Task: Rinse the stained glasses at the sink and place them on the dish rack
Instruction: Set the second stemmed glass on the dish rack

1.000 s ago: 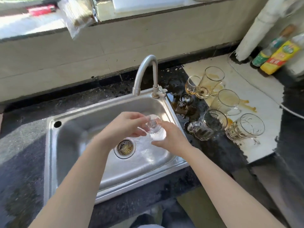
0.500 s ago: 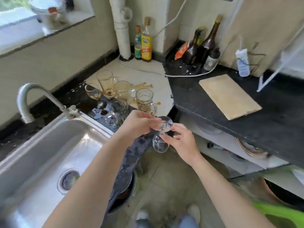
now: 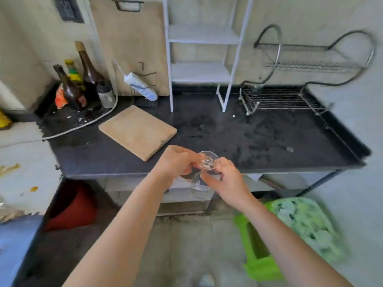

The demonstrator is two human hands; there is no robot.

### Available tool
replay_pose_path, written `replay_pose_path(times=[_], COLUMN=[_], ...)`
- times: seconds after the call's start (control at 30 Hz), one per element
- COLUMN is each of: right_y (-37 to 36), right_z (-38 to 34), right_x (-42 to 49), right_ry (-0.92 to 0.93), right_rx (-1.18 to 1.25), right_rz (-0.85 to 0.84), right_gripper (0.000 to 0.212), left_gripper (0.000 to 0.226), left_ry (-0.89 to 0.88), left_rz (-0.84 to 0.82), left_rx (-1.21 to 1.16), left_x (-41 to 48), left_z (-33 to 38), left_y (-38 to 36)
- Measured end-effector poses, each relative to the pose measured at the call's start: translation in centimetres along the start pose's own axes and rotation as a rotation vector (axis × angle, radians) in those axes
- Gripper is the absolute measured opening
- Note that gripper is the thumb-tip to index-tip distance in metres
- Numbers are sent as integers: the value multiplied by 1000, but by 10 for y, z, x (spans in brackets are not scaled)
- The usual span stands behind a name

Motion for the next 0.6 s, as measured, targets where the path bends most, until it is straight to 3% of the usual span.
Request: replay_pose_path(times=[0.07, 0.13, 0.27, 0.37, 0.6], right_y=[46, 87, 147, 183, 255], right_z=[16, 32, 77, 105, 161], right_x=[-2, -3, 13, 36, 116], right_ry=[11, 14, -47, -91, -176], right_rx=[-37, -77, -87, -110, 40], right_rz=[72, 138, 220, 268, 363], right_gripper=[5, 28, 3, 12, 6], left_gripper=[15, 21, 22, 22, 19], left_ry=[-13, -31, -30, -43, -73], left_rz=[-42, -94, -128, -129, -97], left_rx=[17, 42, 86, 125, 233], left_x=[24, 47, 97, 139, 258], left_z=[17, 34, 65, 81, 110], left_y=[-42, -80, -136, -160, -188])
Point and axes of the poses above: each hand's wrist, its own x-axis towards the middle knuckle, its own y-axis out of the back of the hand, z = x × y, the point moved 9 cm from there along x, towards the middle knuckle, and after that the axes turned 5 degrees about -z, right-handed, at the moved point
